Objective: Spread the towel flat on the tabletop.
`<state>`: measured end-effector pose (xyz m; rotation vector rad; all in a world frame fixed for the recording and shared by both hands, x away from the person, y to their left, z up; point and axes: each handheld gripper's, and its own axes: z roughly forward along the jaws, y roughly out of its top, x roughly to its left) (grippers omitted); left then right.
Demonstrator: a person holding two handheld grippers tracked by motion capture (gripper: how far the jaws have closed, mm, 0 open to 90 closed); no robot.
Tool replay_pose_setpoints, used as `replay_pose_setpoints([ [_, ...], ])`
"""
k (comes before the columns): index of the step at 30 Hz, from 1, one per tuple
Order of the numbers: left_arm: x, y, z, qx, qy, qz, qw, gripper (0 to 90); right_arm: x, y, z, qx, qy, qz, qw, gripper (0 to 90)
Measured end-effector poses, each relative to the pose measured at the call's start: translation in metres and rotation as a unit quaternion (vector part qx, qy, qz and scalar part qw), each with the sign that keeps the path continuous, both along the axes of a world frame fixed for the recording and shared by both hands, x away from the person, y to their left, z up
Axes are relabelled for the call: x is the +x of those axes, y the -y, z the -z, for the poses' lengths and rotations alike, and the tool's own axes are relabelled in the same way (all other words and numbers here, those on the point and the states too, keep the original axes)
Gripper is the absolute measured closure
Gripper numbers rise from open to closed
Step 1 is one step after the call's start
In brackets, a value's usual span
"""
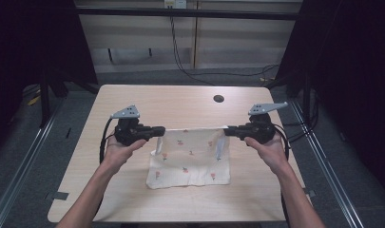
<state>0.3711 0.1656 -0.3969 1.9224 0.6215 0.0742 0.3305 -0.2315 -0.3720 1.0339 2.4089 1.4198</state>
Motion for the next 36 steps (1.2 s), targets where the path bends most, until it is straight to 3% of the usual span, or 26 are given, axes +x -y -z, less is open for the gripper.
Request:
replay_pose_setpoints([
  [1, 0.011, 0.0, 0.008, -0.003, -0.016, -0.003, 0.9999, 87.7, 0.011, -0.003, 0.01, -0.012, -0.008, 0.005, 0.9999, 87.1],
  [3, 0.016, 0.002, 0.012, -0.005, -0.027, -0.001, 0.9996, 87.6, 0.017, -0.005, 0.016, -0.014, -0.014, 0.006, 0.9998, 87.1],
  [4, 0.025, 0.006, 0.021, 0.01, -0.035, -0.007, 0.9993, 87.6, 0.028, -0.01, 0.031, -0.035, -0.028, 0.013, 0.9989, 87.1],
  [6, 0.032, 0.008, 0.03, 0.017, -0.047, -0.008, 0.9987, 87.4, 0.038, -0.013, 0.047, -0.035, -0.042, 0.018, 0.9983, 87.2],
  [7, 0.032, 0.008, 0.03, 0.017, -0.047, -0.008, 0.9987, 87.3, 0.038, -0.013, 0.047, -0.035, -0.042, 0.018, 0.9983, 87.2],
  [8, 0.039, 0.008, 0.038, 0.029, -0.049, -0.023, 0.9981, 87.0, 0.046, -0.015, 0.06, -0.033, -0.051, 0.029, 0.9977, 87.2],
  [10, 0.047, 0.006, 0.044, 0.025, -0.057, -0.051, 0.9967, 83.3, 0.054, -0.016, 0.069, -0.043, -0.056, 0.043, 0.9966, 87.1],
  [13, 0.053, 0.002, 0.047, 0.009, -0.067, -0.073, 0.995, 69.3, 0.064, -0.017, 0.076, -0.045, -0.063, 0.053, 0.9956, 86.8],
  [14, 0.054, -0.001, 0.047, 0.003, -0.067, -0.085, 0.9941, 69.3, 0.068, -0.018, 0.079, -0.049, -0.062, 0.062, 0.995, 86.5],
  [17, 0.051, -0.008, 0.046, 0.004, -0.065, -0.093, 0.9935, 62.0, 0.081, -0.019, 0.084, -0.059, -0.061, 0.094, 0.992, 77.5],
  [19, 0.049, -0.01, 0.046, 0.005, -0.065, -0.089, 0.9939, 62.3, 0.084, -0.018, 0.084, -0.065, -0.059, 0.111, 0.9899, 69.7],
  [21, 0.041, -0.014, 0.047, 0.007, -0.064, -0.082, 0.9946, 62.3, 0.084, -0.015, 0.085, -0.053, -0.062, 0.113, 0.9902, 69.2],
  [23, 0.039, -0.015, 0.049, 0.009, -0.064, -0.079, 0.9947, 62.7, 0.079, -0.013, 0.085, -0.062, -0.059, 0.12, 0.989, 65.4],
  [26, 0.031, -0.02, 0.054, 0.014, -0.064, -0.073, 0.9952, 63.9, 0.068, -0.01, 0.084, -0.061, -0.056, 0.109, 0.9907, 64.3],
  [29, 0.017, -0.021, 0.06, 0.035, -0.066, -0.048, 0.996, 65.1, 0.055, -0.008, 0.08, -0.069, -0.053, 0.097, 0.9915, 63.2],
  [36, -0.001, -0.021, 0.072, 0.07, -0.071, -0.026, 0.9946, 65.1, 0.035, -0.006, 0.084, -0.072, -0.051, 0.076, 0.9932, 61.6],
])
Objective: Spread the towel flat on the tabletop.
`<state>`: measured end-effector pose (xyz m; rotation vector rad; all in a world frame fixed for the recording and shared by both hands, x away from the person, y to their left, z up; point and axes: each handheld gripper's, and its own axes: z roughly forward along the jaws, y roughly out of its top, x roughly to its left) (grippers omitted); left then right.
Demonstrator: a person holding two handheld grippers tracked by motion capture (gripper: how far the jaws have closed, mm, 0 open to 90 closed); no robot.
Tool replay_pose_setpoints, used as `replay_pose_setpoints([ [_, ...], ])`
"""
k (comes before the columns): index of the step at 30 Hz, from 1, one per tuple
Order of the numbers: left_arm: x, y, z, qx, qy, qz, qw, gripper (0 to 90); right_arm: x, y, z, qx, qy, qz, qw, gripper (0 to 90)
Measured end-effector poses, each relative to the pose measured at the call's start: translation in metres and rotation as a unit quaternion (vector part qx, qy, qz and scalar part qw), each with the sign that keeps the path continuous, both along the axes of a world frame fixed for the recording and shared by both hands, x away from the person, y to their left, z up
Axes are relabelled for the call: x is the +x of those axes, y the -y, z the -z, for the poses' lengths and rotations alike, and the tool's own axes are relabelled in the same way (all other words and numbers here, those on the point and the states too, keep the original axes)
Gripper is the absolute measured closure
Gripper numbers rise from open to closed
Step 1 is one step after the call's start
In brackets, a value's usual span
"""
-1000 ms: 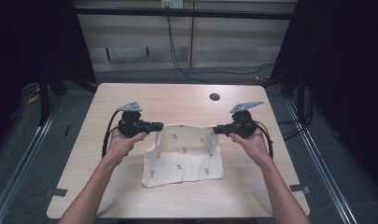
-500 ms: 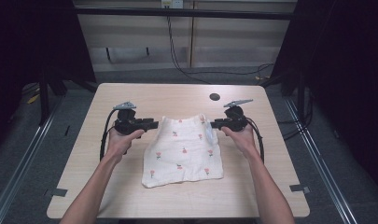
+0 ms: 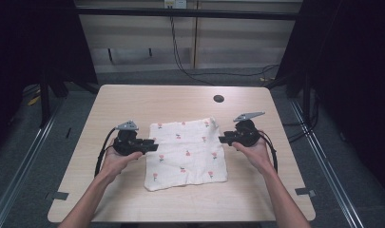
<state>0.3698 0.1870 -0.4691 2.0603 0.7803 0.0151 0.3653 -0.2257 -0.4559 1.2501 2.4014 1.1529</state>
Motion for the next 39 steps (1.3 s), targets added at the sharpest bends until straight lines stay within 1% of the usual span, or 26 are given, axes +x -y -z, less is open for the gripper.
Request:
replay_pose_setpoints([
  [2, -0.004, 0.0, 0.004, 0.009, 0.0, 0.01, 0.9999, 65.2, -0.005, -0.001, 0.005, -0.003, -0.003, -0.004, 1.0, 61.8],
  [3, -0.006, 0.0, 0.006, 0.009, -0.002, 0.01, 0.9999, 65.2, -0.009, -0.004, 0.012, -0.006, -0.007, -0.011, 0.9999, 62.1],
  [4, -0.007, 0.0, 0.008, 0.006, -0.006, 0.014, 0.9999, 65.2, -0.009, -0.004, 0.012, -0.006, -0.007, -0.011, 0.9999, 62.1],
  [5, -0.008, 0.0, 0.015, 0.007, -0.017, 0.02, 0.9996, 65.2, -0.013, -0.007, 0.019, -0.006, -0.009, -0.015, 0.9998, 62.3],
  [7, -0.008, -0.001, 0.022, 0.018, -0.023, 0.015, 0.9995, 64.6, -0.014, -0.01, 0.026, -0.001, -0.019, -0.019, 0.9996, 62.3],
  [11, -0.009, -0.002, 0.029, 0.027, -0.024, 0.01, 0.9993, 62.3, -0.015, -0.016, 0.035, -0.003, -0.024, -0.025, 0.9994, 62.2],
  [12, -0.011, 0.0, 0.032, 0.037, -0.028, 0.02, 0.9987, 61.1, -0.015, -0.021, 0.038, -0.021, -0.021, -0.027, 0.9992, 60.7],
  [13, -0.011, 0.001, 0.033, 0.042, -0.025, 0.023, 0.9985, 60.0, -0.015, -0.023, 0.039, -0.027, -0.019, -0.03, 0.999, 59.6],
  [14, -0.012, 0.002, 0.033, 0.039, -0.024, 0.023, 0.9987, 59.4, -0.015, -0.024, 0.04, -0.038, -0.018, -0.028, 0.9987, 58.7],
  [15, -0.012, 0.002, 0.033, 0.039, -0.024, 0.021, 0.9987, 58.6, -0.017, -0.026, 0.042, -0.06, -0.011, -0.032, 0.9976, 58.9],
  [16, -0.012, 0.003, 0.033, 0.039, -0.021, 0.022, 0.9988, 57.9, -0.018, -0.027, 0.042, -0.071, 0.001, -0.04, 0.9966, 58.9],
  [17, -0.013, 0.003, 0.033, 0.041, -0.02, 0.023, 0.9987, 57.2, -0.02, -0.028, 0.041, -0.079, 0.001, -0.043, 0.996, 59.5],
  [19, -0.014, 0.004, 0.034, 0.04, -0.016, 0.022, 0.9988, 55.0, -0.023, -0.029, 0.041, -0.084, 0.004, -0.045, 0.9954, 66.7],
  [21, -0.015, 0.004, 0.034, 0.042, -0.012, 0.023, 0.9988, 54.2, -0.025, -0.028, 0.04, -0.085, 0.007, -0.048, 0.9952, 81.1],
  [23, -0.016, 0.005, 0.033, 0.052, -0.001, 0.014, 0.9986, 55.1, -0.028, -0.026, 0.041, -0.078, 0.003, -0.049, 0.9957, 87.3],
  [24, -0.015, 0.005, 0.034, 0.052, 0.0, 0.018, 0.9985, 55.5, -0.029, -0.024, 0.041, -0.069, -0.001, -0.049, 0.9964, 87.8],
  [27, -0.016, 0.007, 0.034, 0.054, 0.004, 0.022, 0.9983, 59.5, -0.034, -0.018, 0.041, -0.057, -0.014, -0.047, 0.9972, 88.2],
  [29, -0.018, 0.008, 0.034, 0.056, 0.006, 0.03, 0.998, 65.5, -0.037, -0.016, 0.041, -0.056, -0.017, -0.047, 0.9972, 88.2],
  [30, -0.022, 0.013, 0.033, 0.069, 0.02, 0.037, 0.9968, 68.3, -0.045, -0.014, 0.041, -0.049, -0.023, -0.047, 0.9974, 88.3],
  [32, -0.024, 0.016, 0.033, 0.073, 0.021, 0.043, 0.9962, 75.3, -0.053, -0.012, 0.04, -0.053, -0.025, -0.05, 0.997, 88.2],
  [34, -0.028, 0.02, 0.032, 0.078, 0.021, 0.045, 0.9957, 81.5, -0.063, -0.011, 0.039, -0.057, -0.026, -0.055, 0.9965, 88.1],
  [35, -0.03, 0.022, 0.032, 0.076, 0.018, 0.044, 0.996, 81.5, -0.063, -0.011, 0.039, -0.057, -0.026, -0.055, 0.9965, 88.1],
  [36, -0.031, 0.023, 0.032, 0.076, 0.013, 0.048, 0.9959, 86.4, -0.072, -0.008, 0.039, -0.053, -0.028, -0.049, 0.997, 88.1],
  [37, -0.033, 0.023, 0.032, 0.078, 0.013, 0.052, 0.9955, 86.4, -0.072, -0.008, 0.039, -0.053, -0.028, -0.049, 0.997, 88.1],
  [38, -0.037, 0.024, 0.032, 0.07, 0.0, 0.06, 0.9958, 89.0, -0.081, -0.003, 0.039, -0.048, -0.031, -0.052, 0.997, 88.1],
  [39, -0.04, 0.024, 0.033, 0.065, -0.002, 0.063, 0.9958, 89.6, -0.085, -0.001, 0.039, -0.04, -0.036, -0.052, 0.9972, 88.1],
])
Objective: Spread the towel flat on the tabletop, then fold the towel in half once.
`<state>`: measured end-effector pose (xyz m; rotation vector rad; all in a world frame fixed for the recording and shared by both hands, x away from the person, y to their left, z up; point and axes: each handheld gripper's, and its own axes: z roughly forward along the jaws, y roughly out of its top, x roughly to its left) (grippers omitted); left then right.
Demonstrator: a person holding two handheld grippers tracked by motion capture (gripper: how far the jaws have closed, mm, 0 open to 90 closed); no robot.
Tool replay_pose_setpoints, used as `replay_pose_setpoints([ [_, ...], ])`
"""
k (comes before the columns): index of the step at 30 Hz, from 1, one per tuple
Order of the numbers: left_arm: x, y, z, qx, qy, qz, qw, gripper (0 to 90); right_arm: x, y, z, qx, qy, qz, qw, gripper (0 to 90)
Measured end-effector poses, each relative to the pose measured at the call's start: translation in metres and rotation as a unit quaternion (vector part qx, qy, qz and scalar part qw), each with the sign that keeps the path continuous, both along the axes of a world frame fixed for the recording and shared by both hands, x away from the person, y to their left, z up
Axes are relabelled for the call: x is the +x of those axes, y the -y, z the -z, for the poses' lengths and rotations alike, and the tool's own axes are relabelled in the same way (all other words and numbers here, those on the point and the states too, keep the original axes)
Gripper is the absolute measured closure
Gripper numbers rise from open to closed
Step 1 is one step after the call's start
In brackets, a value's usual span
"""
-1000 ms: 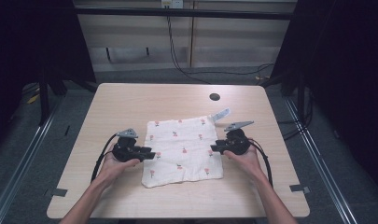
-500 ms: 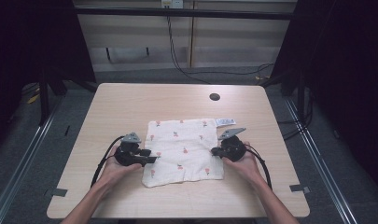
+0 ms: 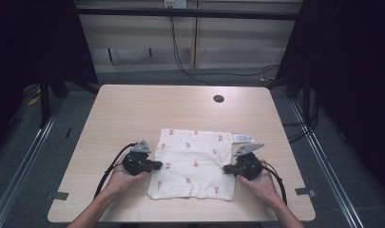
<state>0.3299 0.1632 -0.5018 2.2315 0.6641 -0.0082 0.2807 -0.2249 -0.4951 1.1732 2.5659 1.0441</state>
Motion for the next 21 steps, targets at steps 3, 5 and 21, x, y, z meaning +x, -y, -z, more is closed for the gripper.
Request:
replay_pose_setpoints([
  [3, -0.009, -0.001, -0.001, 0.004, -0.009, 0.009, 0.9999, 90.0, -0.011, 0.004, 0.0, 0.006, -0.004, -0.007, 0.9999, 88.0],
  [5, -0.014, -0.001, -0.001, -0.003, -0.017, 0.015, 0.9997, 90.0, -0.016, 0.005, 0.0, 0.009, -0.005, -0.01, 0.9999, 87.8],
  [21, -0.019, 0.004, -0.005, -0.012, -0.031, 0.019, 0.9993, 58.6, -0.012, 0.019, -0.014, 0.04, 0.004, 0.005, 0.9992, 60.4],
])
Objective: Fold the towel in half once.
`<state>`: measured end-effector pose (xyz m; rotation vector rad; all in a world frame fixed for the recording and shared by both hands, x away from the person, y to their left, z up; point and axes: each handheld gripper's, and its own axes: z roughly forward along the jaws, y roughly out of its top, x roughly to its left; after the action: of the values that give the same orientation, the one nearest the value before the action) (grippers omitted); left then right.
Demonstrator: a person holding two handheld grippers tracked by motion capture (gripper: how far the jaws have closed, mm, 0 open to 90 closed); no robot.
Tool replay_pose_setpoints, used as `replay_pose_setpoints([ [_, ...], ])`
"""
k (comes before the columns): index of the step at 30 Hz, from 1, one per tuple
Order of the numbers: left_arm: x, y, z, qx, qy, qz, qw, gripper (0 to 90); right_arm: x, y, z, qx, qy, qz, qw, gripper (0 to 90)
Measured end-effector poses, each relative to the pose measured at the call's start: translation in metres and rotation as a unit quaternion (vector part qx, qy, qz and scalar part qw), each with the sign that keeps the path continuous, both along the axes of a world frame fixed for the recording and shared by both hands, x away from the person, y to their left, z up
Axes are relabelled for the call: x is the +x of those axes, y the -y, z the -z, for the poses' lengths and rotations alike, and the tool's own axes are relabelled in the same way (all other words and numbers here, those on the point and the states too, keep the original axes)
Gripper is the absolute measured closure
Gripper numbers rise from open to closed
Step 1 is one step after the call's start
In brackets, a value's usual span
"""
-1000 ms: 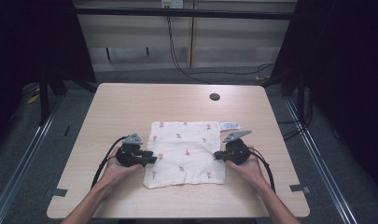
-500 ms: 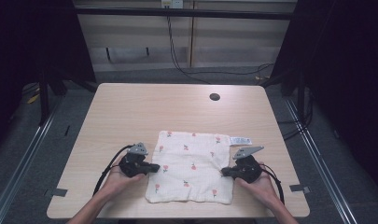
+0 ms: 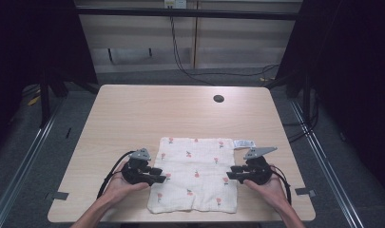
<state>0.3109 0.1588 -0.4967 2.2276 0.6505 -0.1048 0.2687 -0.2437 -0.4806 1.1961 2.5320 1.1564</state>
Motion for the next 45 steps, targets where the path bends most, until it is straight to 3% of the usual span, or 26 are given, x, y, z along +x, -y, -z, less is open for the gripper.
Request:
replay_pose_setpoints([
  [5, 0.005, 0.004, 0.002, -0.003, 0.005, -0.007, 1.0, 51.5, 0.018, 0.004, -0.004, 0.011, -0.005, 0.014, 0.9998, 51.6],
  [7, 0.006, 0.005, 0.003, -0.004, 0.011, -0.007, 0.9999, 52.7, 0.028, 0.005, -0.007, 0.013, -0.002, 0.021, 0.9997, 50.9],
  [8, 0.004, 0.006, 0.003, -0.001, 0.017, -0.006, 0.9998, 52.6, 0.036, 0.007, -0.008, 0.017, 0.01, 0.038, 0.9991, 50.2],
  [12, 0.0, 0.002, 0.004, 0.0, 0.029, -0.003, 0.9996, 53.6, 0.057, 0.008, -0.009, -0.012, 0.027, 0.06, 0.9978, 49.8],
  [16, -0.004, 0.002, 0.003, 0.006, 0.037, -0.003, 0.9993, 54.6, 0.074, 0.011, -0.007, -0.011, 0.027, 0.065, 0.9975, 49.5],
  [18, -0.001, 0.0, 0.004, -0.008, 0.012, -0.009, 0.9999, 51.5, 0.09, 0.014, -0.002, -0.015, 0.024, 0.068, 0.9973, 52.2],
  [19, -0.001, 0.0, 0.004, -0.008, 0.012, -0.009, 0.9999, 51.5, 0.09, 0.014, -0.002, -0.015, 0.024, 0.068, 0.9973, 52.2],
  [20, 0.003, -0.003, 0.005, -0.021, -0.003, -0.006, 0.9998, 51.6, 0.1, 0.018, 0.004, -0.005, 0.024, 0.075, 0.9969, 52.9],
  [22, 0.004, -0.004, 0.006, -0.026, -0.008, -0.005, 0.9996, 51.7, 0.106, 0.019, 0.007, -0.002, 0.025, 0.084, 0.9962, 52.6],
  [27, 0.005, -0.004, 0.006, -0.028, -0.006, 0.005, 0.9996, 51.0, 0.112, 0.016, 0.012, -0.015, 0.02, 0.081, 0.9964, 51.2],
  [29, 0.004, 0.001, 0.003, -0.01, 0.001, 0.009, 0.9999, 48.1, 0.115, 0.012, 0.015, -0.04, 0.024, 0.087, 0.9951, 50.0],
  [32, 0.005, 0.002, 0.003, -0.012, -0.008, 0.008, 0.9999, 46.8, 0.118, 0.013, 0.019, -0.03, 0.016, 0.092, 0.9952, 52.8],
  [34, 0.009, 0.002, 0.001, -0.027, -0.03, 0.002, 0.9992, 45.6, 0.119, 0.014, 0.021, -0.024, 0.009, 0.092, 0.9954, 55.9],
  [36, 0.013, 0.002, -0.001, -0.037, -0.032, -0.003, 0.9988, 44.3, 0.12, 0.014, 0.021, -0.02, 0.007, 0.094, 0.9953, 60.8],
  [39, 0.023, 0.003, -0.01, -0.028, -0.006, -0.022, 0.9993, 43.9, 0.119, 0.013, 0.021, -0.027, 0.009, 0.086, 0.9959, 66.7],
  [41, 0.028, 0.002, -0.014, -0.032, -0.001, -0.033, 0.999, 46.7, 0.119, 0.013, 0.021, -0.022, 0.008, 0.087, 0.996, 67.1],
  [42, 0.037, 0.0, -0.021, -0.038, 0.014, -0.045, 0.9981, 49.4, 0.118, 0.014, 0.022, -0.017, 0.005, 0.084, 0.9963, 70.0],
  [43, 0.037, 0.0, -0.021, -0.038, 0.014, -0.045, 0.9981, 51.2, 0.118, 0.014, 0.022, -0.017, 0.005, 0.084, 0.9963, 70.0],
  [44, 0.049, -0.002, -0.025, -0.036, 0.027, -0.064, 0.9969, 51.4, 0.117, 0.013, 0.022, -0.028, 0.014, 0.089, 0.9956, 74.9],
  [45, 0.055, -0.004, -0.027, -0.041, 0.026, -0.071, 0.9963, 52.2, 0.116, 0.013, 0.022, -0.026, 0.013, 0.092, 0.9953, 77.4],
])
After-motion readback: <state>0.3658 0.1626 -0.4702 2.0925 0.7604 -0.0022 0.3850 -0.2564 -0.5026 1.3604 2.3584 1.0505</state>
